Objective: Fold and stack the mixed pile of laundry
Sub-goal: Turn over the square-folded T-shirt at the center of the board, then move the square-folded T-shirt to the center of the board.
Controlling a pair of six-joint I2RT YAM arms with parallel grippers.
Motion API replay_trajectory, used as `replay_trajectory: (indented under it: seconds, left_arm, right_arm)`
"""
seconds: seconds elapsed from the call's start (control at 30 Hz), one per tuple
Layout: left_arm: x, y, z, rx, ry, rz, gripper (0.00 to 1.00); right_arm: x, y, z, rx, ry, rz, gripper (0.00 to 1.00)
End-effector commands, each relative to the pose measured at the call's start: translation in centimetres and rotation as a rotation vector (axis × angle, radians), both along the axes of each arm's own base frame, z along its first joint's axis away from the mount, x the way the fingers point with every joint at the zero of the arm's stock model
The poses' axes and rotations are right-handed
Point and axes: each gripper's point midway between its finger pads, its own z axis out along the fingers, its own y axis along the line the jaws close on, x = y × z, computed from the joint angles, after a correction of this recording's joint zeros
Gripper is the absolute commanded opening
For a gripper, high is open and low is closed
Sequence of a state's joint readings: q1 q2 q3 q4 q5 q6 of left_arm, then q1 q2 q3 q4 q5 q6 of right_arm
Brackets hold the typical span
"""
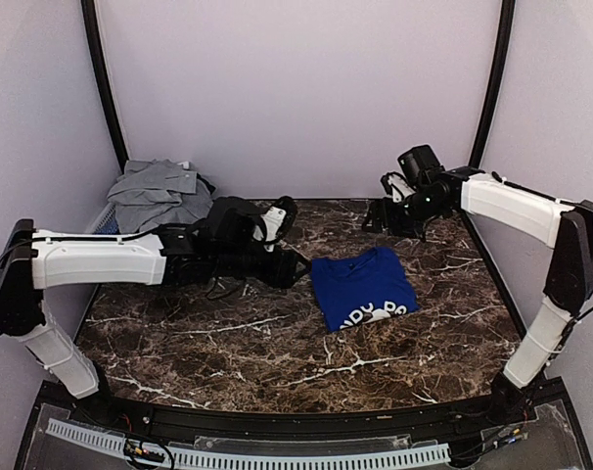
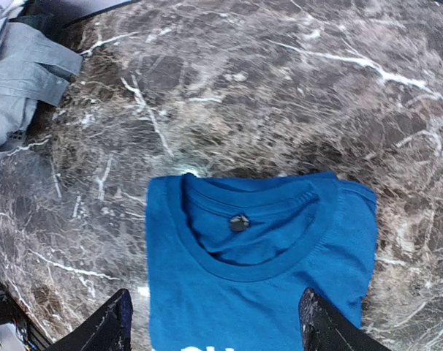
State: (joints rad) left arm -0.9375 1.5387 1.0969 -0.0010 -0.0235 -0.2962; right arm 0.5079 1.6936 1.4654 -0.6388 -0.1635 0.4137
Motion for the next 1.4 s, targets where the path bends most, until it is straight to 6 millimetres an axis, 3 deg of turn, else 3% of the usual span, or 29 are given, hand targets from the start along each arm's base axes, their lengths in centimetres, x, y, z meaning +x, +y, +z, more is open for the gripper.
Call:
replay_trajectory:
  seconds: [0.0,0.03,0.07,0.1,0.13,0.17,0.2,0.23,0.37,0.47,0.5,0.53,0.7,0.87,0.97,1.17,1.37]
  left_arm:
    - [-0.2,-4.2,-2.3,-0.009,0.156,-0.106,0.61]
    - [0.0,-4.8,-3.9,0.015,0.191,-0.111,0.61]
    - [0.4,-5.4,-3.7,0.006,0.196,-0.107,0.61]
    - [0.7,-5.7,-5.4,0.035,0.222,-0.099,0.62]
    - [1.2,-6.1,-5.2,0.032,0.222,-0.093,0.63]
    - [1.3,-6.2,-6.9,0.066,0.251,-0.088,0.63]
    - [1.6,-6.6,-6.8,0.064,0.252,-0.085,0.64]
    - [1.7,-6.6,-8.3,0.092,0.276,-0.079,0.64]
    - [1.9,-5.5,-9.2,0.068,0.329,-0.045,0.64]
    - [2.5,-3.4,-7.5,0.026,0.313,-0.006,0.65]
    - [2.4,-2.7,-7.8,0.034,0.317,0.003,0.65]
    - [2.7,-1.9,-6.7,0.023,0.296,0.017,0.65]
    - [2.3,1.2,-5.7,0.072,0.249,0.063,0.66]
    - [1.9,3.4,-3.3,0.060,0.188,0.100,0.68]
    - [2.0,5.0,-2.3,0.050,0.168,0.128,0.69]
    - [3.1,8.5,-2.5,0.043,0.181,0.213,0.71]
    - [3.7,10.4,-3.7,0.032,0.213,0.261,0.71]
  right_arm:
    - [-1.1,-0.1,-2.6,0.056,0.050,0.069,0.74]
    - [-1.5,0.0,-3.2,0.054,0.072,0.078,0.73]
    - [-2.0,0.2,-3.9,0.052,0.090,0.082,0.73]
    - [-2.6,0.3,-4.7,0.041,0.105,0.081,0.73]
    - [-3.4,0.6,-5.5,0.018,0.115,0.082,0.74]
    - [-4.1,0.7,-6.3,-0.005,0.124,0.082,0.75]
    - [-4.8,0.9,-7.0,-0.034,0.131,0.085,0.75]
    - [-5.3,0.7,-7.8,-0.095,0.127,0.071,0.76]
    - [-7.1,1.0,-9.8,-0.313,0.093,0.110,0.77]
    - [-7.7,0.9,-10.6,-0.492,0.041,0.141,0.80]
    - [-7.7,0.9,-10.8,-0.538,0.027,0.153,0.81]
    - [-7.8,0.8,-11.2,-0.572,0.023,0.160,0.82]
    - [-7.8,-0.5,-13.5,-0.686,0.078,0.157,0.86]
    - [-7.4,3.3,-15.7,-0.574,0.124,0.250,0.86]
    - [-5.9,7.3,-15.6,-0.461,0.118,0.317,0.85]
    - [-2.2,14.5,-15.9,-0.320,0.105,0.404,0.84]
    - [1.7,19.0,-14.7,-0.230,0.054,0.431,0.84]
